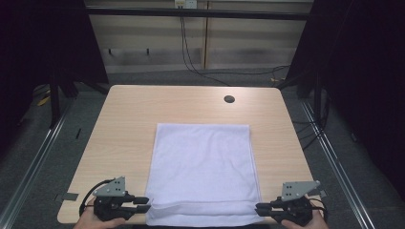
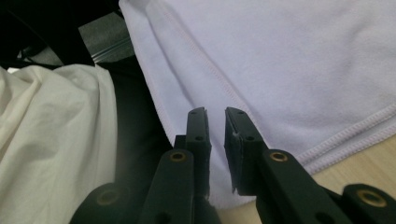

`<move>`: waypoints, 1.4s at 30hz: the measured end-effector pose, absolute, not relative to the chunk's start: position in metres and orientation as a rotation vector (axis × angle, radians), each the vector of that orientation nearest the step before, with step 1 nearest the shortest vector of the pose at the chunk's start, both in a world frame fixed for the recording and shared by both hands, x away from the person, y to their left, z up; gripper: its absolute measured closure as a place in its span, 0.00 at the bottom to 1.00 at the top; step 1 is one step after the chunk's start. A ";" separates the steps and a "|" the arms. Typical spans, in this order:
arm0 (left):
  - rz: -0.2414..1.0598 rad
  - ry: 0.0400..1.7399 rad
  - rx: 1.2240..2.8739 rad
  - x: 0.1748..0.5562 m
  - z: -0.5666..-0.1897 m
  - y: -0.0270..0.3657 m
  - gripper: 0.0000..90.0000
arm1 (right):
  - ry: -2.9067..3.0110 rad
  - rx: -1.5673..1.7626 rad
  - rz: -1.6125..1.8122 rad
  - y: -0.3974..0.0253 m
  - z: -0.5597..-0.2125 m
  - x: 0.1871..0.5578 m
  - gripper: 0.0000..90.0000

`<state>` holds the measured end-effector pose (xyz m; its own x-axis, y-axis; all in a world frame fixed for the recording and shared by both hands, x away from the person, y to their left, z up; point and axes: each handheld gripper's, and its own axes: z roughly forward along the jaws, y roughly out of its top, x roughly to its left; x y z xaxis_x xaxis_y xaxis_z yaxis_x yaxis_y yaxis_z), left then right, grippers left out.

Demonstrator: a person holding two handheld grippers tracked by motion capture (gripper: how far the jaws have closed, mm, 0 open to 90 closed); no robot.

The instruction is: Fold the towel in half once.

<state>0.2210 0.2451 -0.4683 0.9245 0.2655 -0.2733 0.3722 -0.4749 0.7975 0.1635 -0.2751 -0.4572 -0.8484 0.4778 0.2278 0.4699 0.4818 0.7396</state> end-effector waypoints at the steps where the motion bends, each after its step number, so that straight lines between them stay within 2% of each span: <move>1: -0.131 0.458 2.082 0.221 -0.467 0.246 0.79 | 2.701 0.859 1.371 -0.275 -0.458 0.165 0.89; 5: -0.081 0.523 2.035 0.234 -0.466 0.249 0.77 | 2.653 0.912 1.358 -0.274 -0.459 0.173 0.81; 9: -0.037 0.608 2.026 0.261 -0.467 0.238 0.75 | 2.566 1.004 1.349 -0.275 -0.460 0.198 0.79; 14: 0.036 0.657 2.067 0.306 -0.470 0.214 0.79 | 2.535 1.070 1.298 -0.269 -0.466 0.240 0.77; 18: 0.032 0.751 2.069 0.346 -0.484 0.200 0.84 | 2.529 1.114 1.251 -0.263 -0.470 0.274 0.75; 20: 0.015 0.776 2.083 0.355 -0.491 0.195 0.85 | 2.531 1.112 1.212 -0.259 -0.470 0.288 0.75; 24: 0.092 0.804 2.132 0.363 -0.498 0.191 0.81 | 2.505 1.157 1.175 -0.254 -0.476 0.317 0.75; 28: 0.090 0.822 2.127 0.366 -0.505 0.193 0.81 | 2.467 1.225 1.152 -0.249 -0.489 0.338 0.74; 32: 0.071 0.814 2.138 0.358 -0.505 0.195 0.86 | 2.487 1.214 1.069 -0.247 -0.498 0.336 0.71; 37: 0.082 0.757 2.183 0.340 -0.502 0.194 0.90 | 2.503 1.194 1.075 -0.253 -0.498 0.316 0.78; 42: 0.068 0.755 2.189 0.329 -0.502 0.192 0.93 | 2.505 1.160 1.021 -0.251 -0.496 0.300 0.80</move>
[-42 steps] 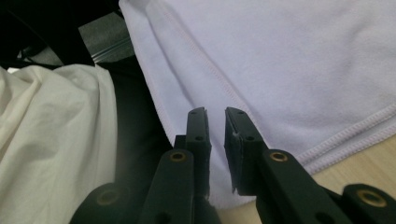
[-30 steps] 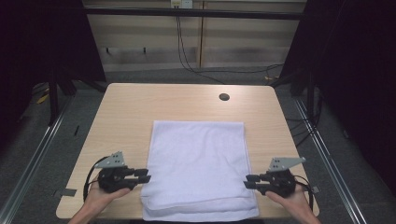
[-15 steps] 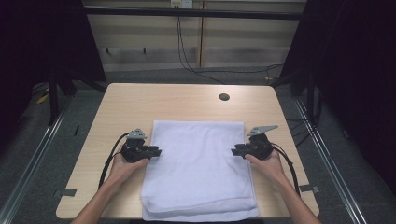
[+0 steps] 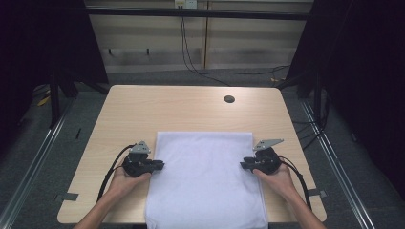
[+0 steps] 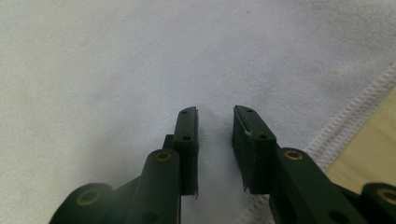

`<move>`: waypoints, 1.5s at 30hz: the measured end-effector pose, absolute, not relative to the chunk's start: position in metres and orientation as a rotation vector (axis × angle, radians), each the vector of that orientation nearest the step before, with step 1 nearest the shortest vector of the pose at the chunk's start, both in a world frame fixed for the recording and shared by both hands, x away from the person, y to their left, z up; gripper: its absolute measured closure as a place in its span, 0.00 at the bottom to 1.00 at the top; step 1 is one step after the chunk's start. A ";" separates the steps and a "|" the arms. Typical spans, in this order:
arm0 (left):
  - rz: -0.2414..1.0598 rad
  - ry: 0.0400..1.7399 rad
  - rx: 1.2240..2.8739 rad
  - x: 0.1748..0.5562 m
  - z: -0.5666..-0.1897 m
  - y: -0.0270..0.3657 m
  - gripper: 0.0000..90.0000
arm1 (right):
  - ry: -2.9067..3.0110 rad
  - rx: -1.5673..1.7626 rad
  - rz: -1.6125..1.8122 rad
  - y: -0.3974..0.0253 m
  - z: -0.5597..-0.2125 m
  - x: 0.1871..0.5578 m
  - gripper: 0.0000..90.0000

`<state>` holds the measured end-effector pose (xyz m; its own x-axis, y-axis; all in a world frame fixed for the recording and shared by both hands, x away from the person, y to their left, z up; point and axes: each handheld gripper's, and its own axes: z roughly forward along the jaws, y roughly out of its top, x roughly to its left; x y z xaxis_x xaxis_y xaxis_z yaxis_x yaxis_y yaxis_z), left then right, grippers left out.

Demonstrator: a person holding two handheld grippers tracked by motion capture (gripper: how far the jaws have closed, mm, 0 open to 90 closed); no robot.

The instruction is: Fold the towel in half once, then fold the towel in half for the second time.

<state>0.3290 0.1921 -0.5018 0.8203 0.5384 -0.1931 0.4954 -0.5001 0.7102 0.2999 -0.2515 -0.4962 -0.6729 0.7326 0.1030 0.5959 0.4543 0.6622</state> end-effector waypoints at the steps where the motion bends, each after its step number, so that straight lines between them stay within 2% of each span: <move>1: 0.068 0.753 2.195 0.327 -0.501 0.192 0.93 | 2.511 1.167 1.011 -0.251 -0.496 0.297 0.80; 9: -0.030 0.737 2.204 0.296 -0.499 0.201 0.93 | 2.593 1.161 1.019 -0.252 -0.492 0.271 0.79; 15: -0.059 0.676 2.238 0.275 -0.496 0.206 0.86 | 2.658 1.132 1.014 -0.245 -0.488 0.248 0.74; 19: -0.050 0.712 2.171 0.293 -0.489 0.209 0.79 | 2.617 1.116 0.976 -0.247 -0.479 0.259 0.68; 23: 0.038 0.710 2.121 0.320 -0.472 0.214 0.80 | 2.471 1.202 1.127 -0.266 -0.466 0.297 0.64; 27: 0.056 0.789 2.035 0.355 -0.471 0.218 0.78 | 2.406 1.251 1.202 -0.279 -0.470 0.325 0.64; 30: 0.088 0.826 2.076 0.373 -0.475 0.213 0.73 | 2.411 1.275 1.180 -0.280 -0.477 0.343 0.61; 32: 0.116 0.855 2.044 0.384 -0.478 0.212 0.69 | 2.410 1.267 1.161 -0.278 -0.479 0.350 0.59; 35: 0.058 0.848 2.040 0.389 -0.486 0.209 0.64 | 2.416 1.266 1.158 -0.280 -0.481 0.352 0.58; 37: 0.085 0.828 2.108 0.387 -0.490 0.205 0.63 | 2.429 1.276 1.179 -0.283 -0.484 0.351 0.57; 40: 0.046 0.841 2.112 0.389 -0.497 0.206 0.60 | 2.459 1.284 1.137 -0.284 -0.492 0.352 0.57; 43: 0.005 0.824 2.139 0.390 -0.504 0.206 0.61 | 2.479 1.291 1.098 -0.280 -0.497 0.352 0.60; 45: -0.003 0.776 2.160 0.387 -0.504 0.206 0.72 | 2.485 1.280 1.080 -0.277 -0.499 0.353 0.69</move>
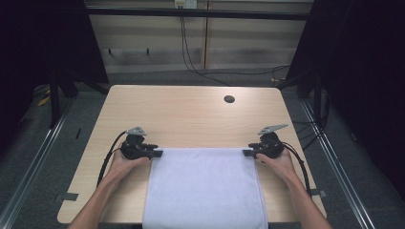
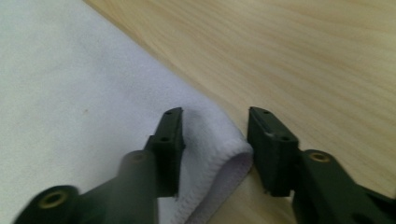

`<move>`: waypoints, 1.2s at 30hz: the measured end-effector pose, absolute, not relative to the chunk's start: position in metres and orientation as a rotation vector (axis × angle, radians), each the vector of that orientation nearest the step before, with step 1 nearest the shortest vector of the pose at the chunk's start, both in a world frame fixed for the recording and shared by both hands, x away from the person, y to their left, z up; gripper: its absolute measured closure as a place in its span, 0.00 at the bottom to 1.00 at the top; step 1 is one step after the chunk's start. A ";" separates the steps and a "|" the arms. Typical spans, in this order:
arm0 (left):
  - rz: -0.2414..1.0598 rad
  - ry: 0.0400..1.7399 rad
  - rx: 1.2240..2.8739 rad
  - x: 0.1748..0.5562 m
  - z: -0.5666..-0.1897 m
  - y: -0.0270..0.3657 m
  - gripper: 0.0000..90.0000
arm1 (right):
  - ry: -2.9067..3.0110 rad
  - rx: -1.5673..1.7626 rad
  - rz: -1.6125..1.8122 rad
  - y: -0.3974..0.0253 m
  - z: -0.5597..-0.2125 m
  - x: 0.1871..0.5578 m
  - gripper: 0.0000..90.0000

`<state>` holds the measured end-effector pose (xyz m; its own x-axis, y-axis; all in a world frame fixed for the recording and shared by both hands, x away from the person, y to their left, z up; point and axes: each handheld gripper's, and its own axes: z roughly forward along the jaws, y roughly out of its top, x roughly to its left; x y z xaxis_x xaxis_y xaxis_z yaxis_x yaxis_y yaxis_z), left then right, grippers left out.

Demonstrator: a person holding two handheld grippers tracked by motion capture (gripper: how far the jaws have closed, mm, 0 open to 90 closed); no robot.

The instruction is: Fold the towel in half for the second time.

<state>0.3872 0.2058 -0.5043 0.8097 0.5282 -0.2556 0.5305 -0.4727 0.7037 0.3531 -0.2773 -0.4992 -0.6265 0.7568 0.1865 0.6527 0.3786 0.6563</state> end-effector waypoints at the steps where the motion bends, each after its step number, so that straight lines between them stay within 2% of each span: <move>1: -0.012 0.780 2.162 0.386 -0.504 0.206 0.79 | 2.484 1.274 1.094 -0.277 -0.500 0.353 0.74; 2: -0.028 0.772 2.163 0.386 -0.505 0.207 0.87 | 2.484 1.291 1.091 -0.277 -0.500 0.354 0.78; 3: -0.023 0.774 2.162 0.385 -0.504 0.207 0.92 | 2.489 1.291 1.092 -0.277 -0.499 0.354 0.89; 6: -0.018 0.784 2.134 0.384 -0.500 0.207 0.94 | 2.488 1.274 1.102 -0.276 -0.493 0.352 0.95; 16: 0.023 0.794 2.036 0.400 -0.463 0.219 0.94 | 2.365 1.278 1.262 -0.282 -0.454 0.370 0.97; 28: 0.193 0.804 1.952 0.434 -0.408 0.213 0.95 | 2.201 1.235 1.282 -0.285 -0.394 0.401 0.97; 32: 0.216 0.782 1.925 0.434 -0.397 0.209 0.95 | 2.148 1.201 1.301 -0.285 -0.376 0.403 0.97; 36: 0.215 0.721 1.887 0.415 -0.386 0.208 0.94 | 2.130 1.147 1.358 -0.288 -0.365 0.389 0.97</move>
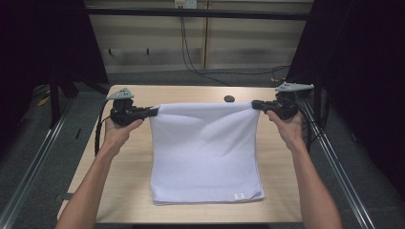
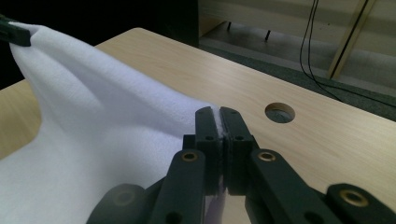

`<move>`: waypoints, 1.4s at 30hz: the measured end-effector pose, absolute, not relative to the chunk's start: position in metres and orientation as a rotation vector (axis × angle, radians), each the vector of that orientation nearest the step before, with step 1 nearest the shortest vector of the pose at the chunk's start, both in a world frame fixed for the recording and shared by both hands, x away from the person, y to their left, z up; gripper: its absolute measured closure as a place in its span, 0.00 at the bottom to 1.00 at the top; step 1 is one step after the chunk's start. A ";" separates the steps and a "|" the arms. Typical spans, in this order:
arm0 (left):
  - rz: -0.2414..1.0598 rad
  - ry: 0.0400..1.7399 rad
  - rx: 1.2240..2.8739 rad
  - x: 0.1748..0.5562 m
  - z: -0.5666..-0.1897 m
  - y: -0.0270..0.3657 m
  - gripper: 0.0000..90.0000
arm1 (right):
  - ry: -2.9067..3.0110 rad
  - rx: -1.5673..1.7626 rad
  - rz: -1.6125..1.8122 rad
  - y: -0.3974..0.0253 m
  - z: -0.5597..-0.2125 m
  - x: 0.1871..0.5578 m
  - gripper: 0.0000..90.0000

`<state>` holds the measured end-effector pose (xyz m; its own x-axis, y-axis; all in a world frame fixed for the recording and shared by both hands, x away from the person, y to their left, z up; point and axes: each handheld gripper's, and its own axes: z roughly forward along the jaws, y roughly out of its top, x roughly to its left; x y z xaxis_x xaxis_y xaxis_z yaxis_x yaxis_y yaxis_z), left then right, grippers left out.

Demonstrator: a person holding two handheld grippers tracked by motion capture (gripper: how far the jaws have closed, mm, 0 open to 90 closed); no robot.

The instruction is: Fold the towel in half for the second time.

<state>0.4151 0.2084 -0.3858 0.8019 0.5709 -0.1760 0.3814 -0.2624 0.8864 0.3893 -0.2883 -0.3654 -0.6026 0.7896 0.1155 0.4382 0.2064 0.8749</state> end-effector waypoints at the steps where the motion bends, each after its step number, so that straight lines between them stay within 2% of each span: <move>1: 0.222 0.704 1.903 0.408 -0.386 0.209 0.94 | 2.139 1.136 1.358 -0.289 -0.366 0.385 0.97; 3: 0.224 0.692 1.915 0.399 -0.387 0.209 0.94 | 2.151 1.119 1.356 -0.289 -0.367 0.378 0.97; 6: 0.251 0.669 1.944 0.368 -0.391 0.213 0.93 | 2.227 1.043 1.329 -0.295 -0.372 0.343 0.97; 12: 0.193 0.640 1.927 0.331 -0.399 0.220 0.93 | 2.290 0.973 1.339 -0.298 -0.379 0.291 0.97; 18: 0.116 0.613 2.041 0.279 -0.435 0.218 0.90 | 2.428 0.989 1.242 -0.291 -0.419 0.244 0.96; 25: 0.001 0.637 2.156 0.254 -0.469 0.219 0.84 | 2.585 1.008 1.141 -0.285 -0.474 0.207 0.92; 27: -0.013 0.625 2.188 0.250 -0.471 0.218 0.80 | 2.574 1.027 1.126 -0.287 -0.475 0.200 0.88; 28: -0.064 0.613 2.201 0.243 -0.476 0.220 0.79 | 2.553 1.056 1.153 -0.288 -0.474 0.196 0.87; 30: -0.062 0.624 2.186 0.240 -0.476 0.223 0.77 | 2.546 1.062 1.170 -0.289 -0.473 0.193 0.85; 34: 0.014 0.687 2.057 0.247 -0.467 0.232 0.58 | 2.415 1.122 1.226 -0.295 -0.468 0.187 0.73; 35: 0.057 0.739 1.949 0.254 -0.462 0.240 0.55 | 2.335 1.149 1.278 -0.299 -0.464 0.188 0.68; 36: 0.057 0.739 1.949 0.254 -0.462 0.240 0.53 | 2.335 1.149 1.278 -0.299 -0.464 0.188 0.68; 37: 0.086 0.748 1.940 0.258 -0.463 0.242 0.53 | 2.263 1.172 1.297 -0.302 -0.462 0.188 0.63; 38: 0.087 0.744 1.960 0.263 -0.466 0.244 0.47 | 2.166 1.210 1.351 -0.310 -0.460 0.189 0.62; 40: 0.087 0.800 1.956 0.268 -0.470 0.245 0.46 | 2.116 1.245 1.378 -0.319 -0.461 0.190 0.59; 42: 0.093 0.810 1.954 0.270 -0.470 0.246 0.43 | 2.094 1.278 1.405 -0.323 -0.463 0.191 0.58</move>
<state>0.2697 0.2460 -0.4703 0.7747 0.5741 -0.2649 0.4989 -0.2977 0.8139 0.1912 -0.3234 -0.4625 -0.5523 0.8070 0.2090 0.4990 0.1192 0.8583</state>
